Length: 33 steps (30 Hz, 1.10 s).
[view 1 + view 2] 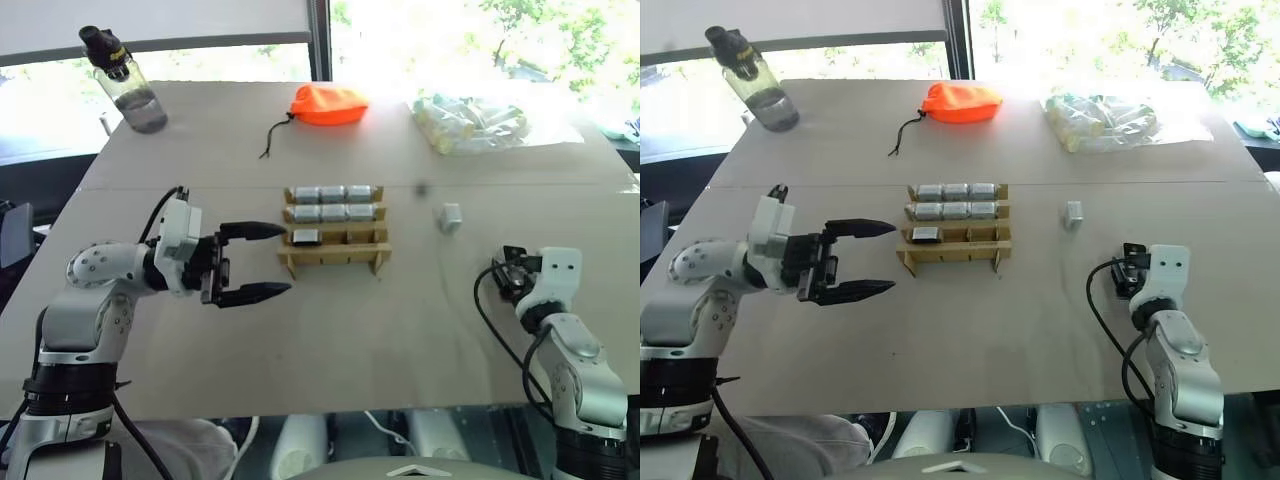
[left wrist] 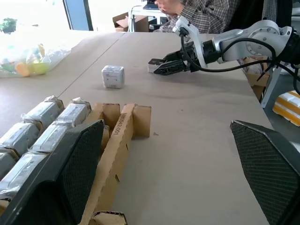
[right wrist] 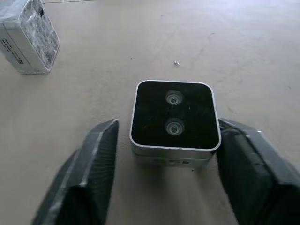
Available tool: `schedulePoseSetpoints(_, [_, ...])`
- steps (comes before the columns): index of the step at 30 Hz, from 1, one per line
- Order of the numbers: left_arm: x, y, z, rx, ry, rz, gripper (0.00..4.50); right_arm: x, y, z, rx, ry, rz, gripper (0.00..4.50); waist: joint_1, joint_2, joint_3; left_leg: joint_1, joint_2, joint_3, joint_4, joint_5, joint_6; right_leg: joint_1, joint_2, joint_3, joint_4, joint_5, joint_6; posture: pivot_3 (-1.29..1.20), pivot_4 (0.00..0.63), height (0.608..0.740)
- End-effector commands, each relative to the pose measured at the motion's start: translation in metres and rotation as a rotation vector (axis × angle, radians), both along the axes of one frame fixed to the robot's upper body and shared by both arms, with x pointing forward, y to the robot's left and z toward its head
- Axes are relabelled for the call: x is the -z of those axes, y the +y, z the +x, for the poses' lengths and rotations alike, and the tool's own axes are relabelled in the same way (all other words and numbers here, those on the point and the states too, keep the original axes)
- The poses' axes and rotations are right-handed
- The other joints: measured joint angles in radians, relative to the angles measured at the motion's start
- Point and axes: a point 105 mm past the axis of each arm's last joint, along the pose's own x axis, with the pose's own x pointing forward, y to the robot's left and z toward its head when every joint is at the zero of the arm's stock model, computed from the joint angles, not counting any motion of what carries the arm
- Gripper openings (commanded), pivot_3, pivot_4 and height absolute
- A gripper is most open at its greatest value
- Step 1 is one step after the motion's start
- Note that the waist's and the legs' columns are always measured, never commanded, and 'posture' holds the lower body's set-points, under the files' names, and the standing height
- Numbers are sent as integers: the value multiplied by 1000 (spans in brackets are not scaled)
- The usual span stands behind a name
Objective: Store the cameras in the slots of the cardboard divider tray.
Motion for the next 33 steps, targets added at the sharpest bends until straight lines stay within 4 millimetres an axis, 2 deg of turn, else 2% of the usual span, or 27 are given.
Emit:
schedulePoseSetpoints(1, [-4, -1, 0, 10, -17, 3, 4500, -13, 0, 2, -10, -57, -41, 1858, 0, 0, 0, 0, 0, 0, 0, 0, 0, 0, 0, 0, 0, 0, 0, 0, 150, 740])
schedulePoseSetpoints(4, [-6, -4, 2, 4, -6, -9, 4500, -20, 4, 3, -61, -81, -117, 1858, 0, 0, 0, 0, 0, 0, 0, 0, 0, 0, 0, 0, 0, 0, 0, 0, 150, 740])
schedulePoseSetpoints(8, [-9, -13, 20, -99, 51, -14, 4500, -48, 37, 8, -274, -194, -240, 1858, 1, 0, 0, 0, 0, 0, 0, 0, 0, 0, 0, 0, 0, 0, 0, 0, 150, 740])
schedulePoseSetpoints(9, [-8, -15, 24, -111, 58, 6, 4500, -53, 49, 8, -354, -217, -306, 1858, 1, 0, 0, 0, 0, -1, 0, 0, 0, 0, 0, 0, 0, 0, 0, 0, 150, 740])
schedulePoseSetpoints(12, [-10, -20, 32, -118, 93, 37, 4500, -66, 99, -7, -748, -322, -551, 1858, -1, 0, 0, 0, -1, 0, 0, 0, 0, 0, 0, 0, 0, 0, 0, 0, 150, 740])
schedulePoseSetpoints(16, [-11, -28, 42, -81, 224, 67, 4500, -76, 129, -13, -1054, -437, -821, 1858, 0, -1, 1, 0, -2, -1, 0, 0, 0, 0, 2, 0, 0, 0, 0, 0, 150, 740])
schedulePoseSetpoints(18, [-13, -30, 50, -86, 230, 69, 4500, -79, 138, -13, -1130, -483, -908, 1858, 0, -2, 1, 0, -2, 0, 1, 0, 0, 0, 3, 0, 0, 0, 0, 0, 150, 740])
schedulePoseSetpoints(22, [-13, -39, 63, -54, 248, 83, 4500, -91, 168, -5, -1259, -635, -1125, 1858, 0, -3, 1, 0, -2, 0, 2, 0, 0, 0, 3, 0, 0, 0, 0, 0, 150, 740])
schedulePoseSetpoints(28, [-14, -47, 58, 39, 356, 89, 4500, -96, 195, 4, -1303, -774, -1287, 1858, 1, -3, 1, -4, -2, 0, 2, 0, 0, -2, 2, -1, -1, 0, 0, 0, 150, 740])
schedulePoseSetpoints(33, [-12, -49, 54, 63, 385, 106, 4500, -98, 204, 1, -1324, -886, -1374, 1858, 2, -3, 1, -4, -2, -1, 2, 0, 0, -2, 0, -2, 0, 0, 0, 0, 150, 740])
